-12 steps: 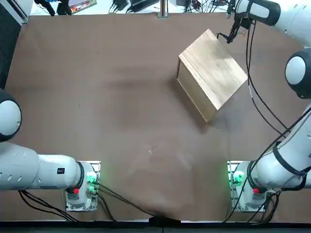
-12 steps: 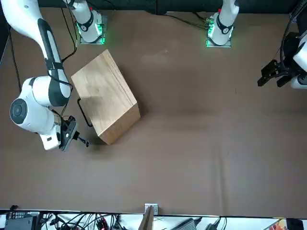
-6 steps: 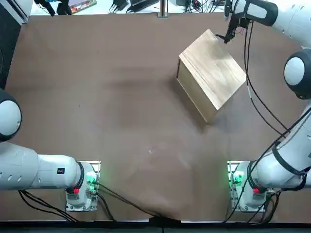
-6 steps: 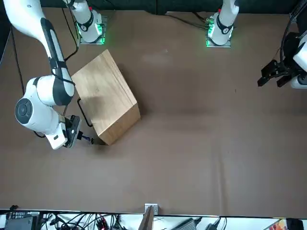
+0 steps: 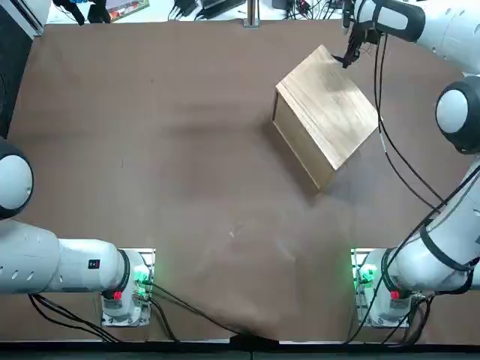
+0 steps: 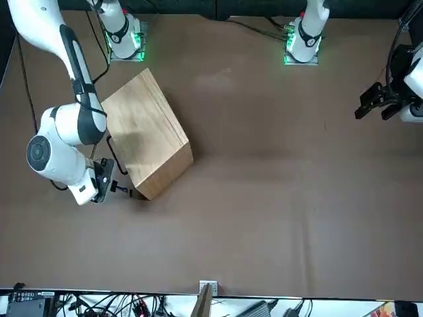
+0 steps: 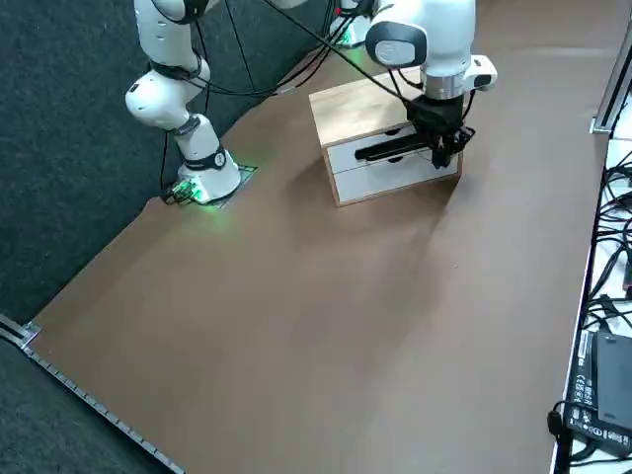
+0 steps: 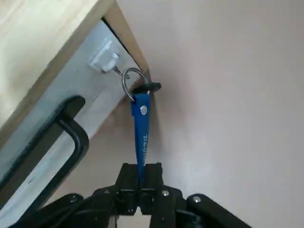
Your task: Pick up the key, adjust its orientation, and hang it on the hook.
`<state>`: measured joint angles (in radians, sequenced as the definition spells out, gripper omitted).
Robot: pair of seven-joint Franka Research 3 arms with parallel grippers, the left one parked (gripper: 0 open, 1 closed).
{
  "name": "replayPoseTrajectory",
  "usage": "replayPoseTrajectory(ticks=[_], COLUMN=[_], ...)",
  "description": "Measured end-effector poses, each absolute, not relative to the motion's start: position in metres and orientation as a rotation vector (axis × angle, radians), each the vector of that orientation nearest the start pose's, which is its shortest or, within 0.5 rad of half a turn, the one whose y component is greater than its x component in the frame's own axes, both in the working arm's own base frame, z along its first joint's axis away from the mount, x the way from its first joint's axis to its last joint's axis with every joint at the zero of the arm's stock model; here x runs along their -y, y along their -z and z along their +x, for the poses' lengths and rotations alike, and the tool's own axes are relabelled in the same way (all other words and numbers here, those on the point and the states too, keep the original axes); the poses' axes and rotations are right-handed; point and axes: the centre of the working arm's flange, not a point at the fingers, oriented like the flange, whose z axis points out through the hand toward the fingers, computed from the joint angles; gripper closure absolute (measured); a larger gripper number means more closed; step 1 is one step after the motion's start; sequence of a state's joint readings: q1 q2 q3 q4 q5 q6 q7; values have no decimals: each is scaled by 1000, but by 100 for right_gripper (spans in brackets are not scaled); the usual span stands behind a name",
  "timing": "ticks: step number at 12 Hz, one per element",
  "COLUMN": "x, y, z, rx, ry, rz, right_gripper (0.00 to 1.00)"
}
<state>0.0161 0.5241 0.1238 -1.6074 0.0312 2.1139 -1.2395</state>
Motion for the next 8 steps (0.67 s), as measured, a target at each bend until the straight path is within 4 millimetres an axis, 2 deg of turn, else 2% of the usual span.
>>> replayPoseTrajectory(ticks=[8], x=[-91], y=[-313], z=[681], rx=[1913], ry=[55], rz=[-2384], right_gripper=[96])
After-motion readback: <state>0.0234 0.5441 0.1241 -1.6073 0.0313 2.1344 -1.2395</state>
